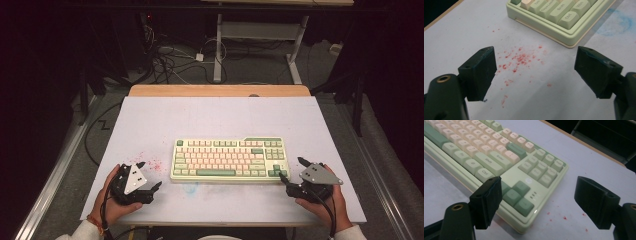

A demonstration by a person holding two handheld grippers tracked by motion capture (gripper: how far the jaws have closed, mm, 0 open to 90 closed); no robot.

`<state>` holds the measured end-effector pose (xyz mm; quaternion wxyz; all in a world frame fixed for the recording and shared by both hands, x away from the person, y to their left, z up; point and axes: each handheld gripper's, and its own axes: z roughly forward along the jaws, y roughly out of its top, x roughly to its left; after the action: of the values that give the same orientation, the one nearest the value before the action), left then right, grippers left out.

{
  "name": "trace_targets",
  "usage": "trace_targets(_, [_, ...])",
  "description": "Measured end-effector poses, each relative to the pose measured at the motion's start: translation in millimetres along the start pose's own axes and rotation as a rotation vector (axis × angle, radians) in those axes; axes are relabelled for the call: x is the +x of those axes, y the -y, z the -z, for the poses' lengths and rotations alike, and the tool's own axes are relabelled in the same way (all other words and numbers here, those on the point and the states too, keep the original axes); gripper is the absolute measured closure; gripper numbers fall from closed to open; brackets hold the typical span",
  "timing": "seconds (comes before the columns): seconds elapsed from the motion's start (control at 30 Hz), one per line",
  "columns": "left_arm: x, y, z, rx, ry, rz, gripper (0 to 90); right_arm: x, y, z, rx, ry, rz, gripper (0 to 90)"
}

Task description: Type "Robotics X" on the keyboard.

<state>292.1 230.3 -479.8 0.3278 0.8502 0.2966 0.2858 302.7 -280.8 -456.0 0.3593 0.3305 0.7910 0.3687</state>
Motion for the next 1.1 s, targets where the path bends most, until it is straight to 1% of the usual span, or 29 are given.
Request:
trace_targets(0.07, [-0.1, 0.8, -1.2, 0.012, -0.008, -0.007, 17.2, -2.5, 3.9, 1.9, 0.003, 0.007, -0.011, 21.9])
trace_targets(0.13, [-0.5, 1.0, -1.5, 0.010, -0.005, -0.004, 17.2, -4.3, 6.8, 3.7, 0.002, 0.016, -0.026, 21.8])
trace_targets(0.2, [-1.2, 1.0, -1.4, 0.011, -0.014, -0.014, 17.2, -5.3, 10.0, 5.6, 0.007, 0.024, -0.033, 21.3])
trace_targets(0.33, [-1.3, 2.6, -2.5, 0.023, -0.010, -0.010, 17.1, -5.7, 15.6, 8.7, 0.019, 0.036, -0.041, 20.6])
trace_targets(0.37, [-1.4, 3.2, -2.7, 0.026, -0.009, -0.010, 17.1, -6.2, 16.5, 9.1, 0.021, 0.042, -0.035, 20.3])
trace_targets(0.43, [-1.2, 3.7, -2.6, 0.025, -0.005, 0.000, 17.1, -5.4, 18.9, 9.8, 0.030, 0.052, -0.041, 20.3])
trace_targets(0.5, [-1.2, 3.7, -1.8, 0.022, -0.006, 0.000, 17.1, -5.0, 20.9, 10.0, 0.035, 0.044, -0.042, 20.3])
trace_targets(0.63, [-0.7, 3.5, -2.0, 0.018, -0.006, 0.004, 17.1, -4.7, 21.4, 10.9, 0.032, 0.048, -0.037, 20.0])
trace_targets(0.77, [-1.0, 2.4, -2.6, 0.015, -0.006, 0.002, 17.1, -4.0, 22.1, 11.5, 0.034, 0.049, -0.039, 19.9])
trace_targets(0.87, [-1.5, 1.9, -3.8, 0.019, -0.002, -0.004, 17.1, -3.5, 23.0, 11.8, 0.038, 0.048, -0.030, 19.9])
trace_targets(0.9, [-1.7, 1.6, -3.8, 0.018, -0.002, -0.004, 17.1, -3.1, 23.0, 12.1, 0.036, 0.049, -0.036, 19.9])
trace_targets(1.1, [-1.9, 1.4, -2.6, 0.014, -0.010, -0.006, 17.1, -3.0, 22.5, 12.4, 0.032, 0.045, -0.033, 19.8])
